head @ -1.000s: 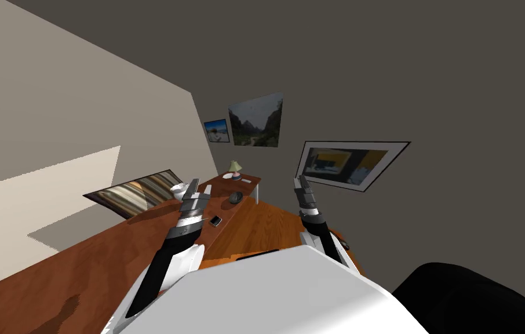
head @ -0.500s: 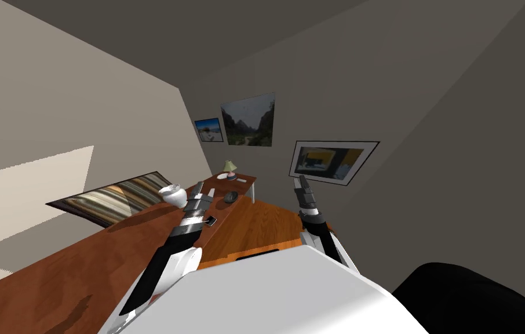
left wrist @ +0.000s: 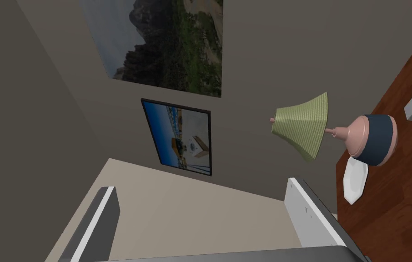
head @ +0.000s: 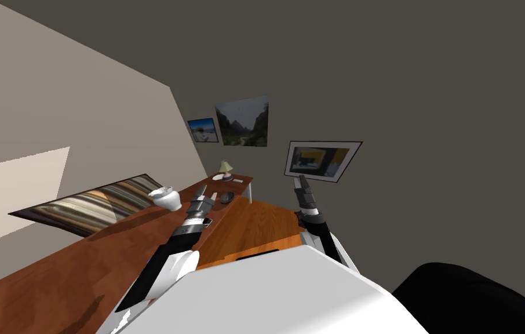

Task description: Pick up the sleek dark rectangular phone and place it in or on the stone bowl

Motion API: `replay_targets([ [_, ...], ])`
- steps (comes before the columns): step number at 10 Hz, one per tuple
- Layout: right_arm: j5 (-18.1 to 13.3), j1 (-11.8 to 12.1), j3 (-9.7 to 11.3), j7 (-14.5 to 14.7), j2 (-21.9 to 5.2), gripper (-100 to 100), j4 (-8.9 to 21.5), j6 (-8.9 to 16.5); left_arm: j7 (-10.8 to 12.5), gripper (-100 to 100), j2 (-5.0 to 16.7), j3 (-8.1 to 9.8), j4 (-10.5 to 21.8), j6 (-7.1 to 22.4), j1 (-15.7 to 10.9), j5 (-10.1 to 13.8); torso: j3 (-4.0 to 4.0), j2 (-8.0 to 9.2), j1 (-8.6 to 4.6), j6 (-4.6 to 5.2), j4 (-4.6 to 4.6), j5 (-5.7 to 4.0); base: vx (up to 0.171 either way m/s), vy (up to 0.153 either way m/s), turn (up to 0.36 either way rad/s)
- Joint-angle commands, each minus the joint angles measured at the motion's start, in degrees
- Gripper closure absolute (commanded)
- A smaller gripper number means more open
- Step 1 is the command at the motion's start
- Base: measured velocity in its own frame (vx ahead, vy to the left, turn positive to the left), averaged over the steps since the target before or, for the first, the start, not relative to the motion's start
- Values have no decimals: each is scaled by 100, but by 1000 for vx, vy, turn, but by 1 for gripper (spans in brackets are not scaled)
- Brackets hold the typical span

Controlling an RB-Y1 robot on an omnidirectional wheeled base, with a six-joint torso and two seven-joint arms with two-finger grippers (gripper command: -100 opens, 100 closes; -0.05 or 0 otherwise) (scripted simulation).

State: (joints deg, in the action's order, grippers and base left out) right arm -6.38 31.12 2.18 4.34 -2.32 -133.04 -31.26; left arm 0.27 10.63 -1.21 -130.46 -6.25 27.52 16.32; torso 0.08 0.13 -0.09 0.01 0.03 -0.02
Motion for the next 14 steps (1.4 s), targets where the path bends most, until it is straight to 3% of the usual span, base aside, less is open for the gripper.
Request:
replay_targets([
  [1, 0, 0, 0, 0, 0, 0, 0, 0, -16, -100, 91, 3, 90, 286, 14, 286, 0, 0, 0, 0, 0, 0, -41, -28, -226],
  [2, 0, 0, 0, 0, 0, 0, 0, 0, -16, -100, 91, 3, 90, 376, 14, 323, 2, 3, 1, 1, 1, 0, -30, -20, -57],
  [4, 0, 0, 0, 0, 0, 0, 0, 0, -44, -100, 219, 14, 198, 800, 86, 701, -1, -2, 2, -1, 0, 1, -21, -35, -156],
  [5, 0, 0, 0, 0, 0, 0, 0, 0, -44, -100, 219, 14, 198, 869, 86, 745, -2, -3, 0, 1, -1, 0, -17, -20, -61],
  [7, 0, 0, 0, 0, 0, 0, 0, 0, -82, -100, 349, 37, 330, 1279, 176, 1120, -3, -5, 6, -1, -1, 1, -9, -19, -162],
  [8, 0, 0, 0, 0, 0, 0, 0, 0, -82, -100, 349, 37, 330, 1398, 176, 1148, -4, -7, 6, 0, -1, 1, -3, -8, -61],
  [10, 0, 1, -1, 0, 0, 0, 0, 0, -131, -100, 480, 73, 491, 1806, 286, 1520, -6, -11, 11, -2, -2, 3, 8, -6, -147],
  [11, 0, 1, -1, 0, 0, 0, 0, 0, -131, -100, 480, 73, 491, 1958, 286, 1520, -8, -14, 13, -1, -3, 3, 11, 2, -77],
  [12, 0, 1, -1, 0, -1, 0, 0, 0, -160, -100, 546, 95, 582, 2203, 348, 1691, -8, -15, 14, -3, -3, 3, 20, 4, -120],
  [13, 0, 1, -1, 0, -1, 0, 0, 0, -160, -100, 546, 95, 582, 2247, 348, 1691, -9, -17, 15, -2, -3, 3, 18, 6, -72],
  [14, 0, 1, -1, 0, -1, 0, 0, 0, -191, -100, 614, 121, 679, 2539, 414, 1849, -10, -17, 16, -4, -4, 4, 25, 7, -138],
])
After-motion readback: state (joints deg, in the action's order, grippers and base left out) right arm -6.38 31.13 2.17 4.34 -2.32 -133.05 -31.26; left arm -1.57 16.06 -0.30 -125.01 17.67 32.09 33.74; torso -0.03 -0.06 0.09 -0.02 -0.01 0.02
